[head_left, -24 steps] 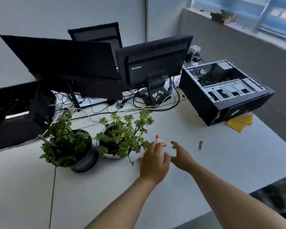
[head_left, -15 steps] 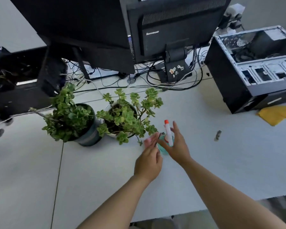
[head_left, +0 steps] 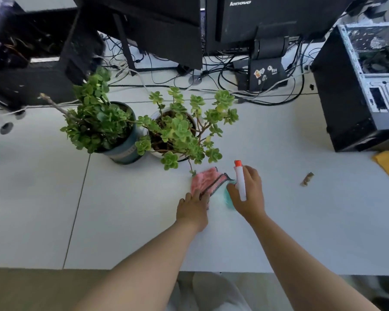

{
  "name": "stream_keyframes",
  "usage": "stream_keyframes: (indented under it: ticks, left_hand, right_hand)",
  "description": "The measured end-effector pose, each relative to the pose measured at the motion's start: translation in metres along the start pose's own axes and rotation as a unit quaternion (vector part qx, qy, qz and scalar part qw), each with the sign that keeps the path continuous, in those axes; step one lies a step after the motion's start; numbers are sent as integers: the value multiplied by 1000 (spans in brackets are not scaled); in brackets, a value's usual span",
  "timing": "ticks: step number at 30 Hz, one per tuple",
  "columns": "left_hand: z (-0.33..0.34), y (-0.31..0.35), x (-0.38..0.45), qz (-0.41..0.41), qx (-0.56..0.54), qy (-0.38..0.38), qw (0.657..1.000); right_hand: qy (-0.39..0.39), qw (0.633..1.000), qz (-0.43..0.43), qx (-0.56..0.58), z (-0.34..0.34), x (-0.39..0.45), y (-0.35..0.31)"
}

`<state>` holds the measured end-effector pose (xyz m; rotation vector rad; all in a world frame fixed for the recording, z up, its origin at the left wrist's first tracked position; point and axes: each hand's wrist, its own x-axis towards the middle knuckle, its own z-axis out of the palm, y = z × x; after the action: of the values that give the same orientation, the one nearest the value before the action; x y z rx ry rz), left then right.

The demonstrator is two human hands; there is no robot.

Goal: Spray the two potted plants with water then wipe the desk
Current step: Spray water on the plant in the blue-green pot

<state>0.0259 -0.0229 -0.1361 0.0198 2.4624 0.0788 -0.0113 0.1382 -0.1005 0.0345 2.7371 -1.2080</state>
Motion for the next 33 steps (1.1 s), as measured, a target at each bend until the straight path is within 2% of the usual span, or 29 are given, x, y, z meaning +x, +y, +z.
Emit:
stream_keyframes:
  ticks: [4, 7, 10, 12, 14, 16, 18, 19, 21, 22, 23, 27, 33]
  left_hand:
    - [0, -38, -20, -69, -46, -9, 997]
    - [1, -77, -32, -116, -72, -20, 990]
    - [3, -125, -41, -140, -69, -22, 987]
    - [6, -160, -46, -164, -54, -26, 985]
    - [-1, -177, -50, -199, -60, -34, 978]
    - [-15, -199, -53, -226, -129, 31, 965]
    - [-36, -219, -50, -233, -274, 151, 921]
    - [-48, -229, -47, -223, -380, 203, 874]
    - [-70, -245, -42, -186, -587, 244, 749]
    - [-80, -252, -38, -165, -643, 253, 704]
    - [-88, -258, -34, -145, -671, 258, 680]
    - [-102, -279, -18, -106, -735, 247, 622]
    - [-107, -277, -10, -99, -747, 217, 621]
  right_hand:
    - [-54, 993, -93, -48, 34, -20, -23]
    - [-113, 982, -131, -82, 65, -31, -47]
    - [-161, 967, -173, -98, 96, -43, -74]
    - [-162, 965, -189, -83, 114, -47, -99]
    - [-156, 968, -186, -56, 121, -48, -121]
    - [-169, 979, -111, -13, 131, -44, -149]
    - [-173, 984, -30, 28, 142, -38, -173]
    - [-166, 985, 0, 50, 145, -35, -184]
    - [-140, 982, 67, 111, 151, -29, -205]
    - [-130, 978, 94, 130, 154, -25, -215]
    - [-125, 977, 107, 136, 154, -24, -224]
    - [-130, 978, 120, 111, 162, -14, -249]
    - [-105, 972, 172, 121, 160, -9, -258]
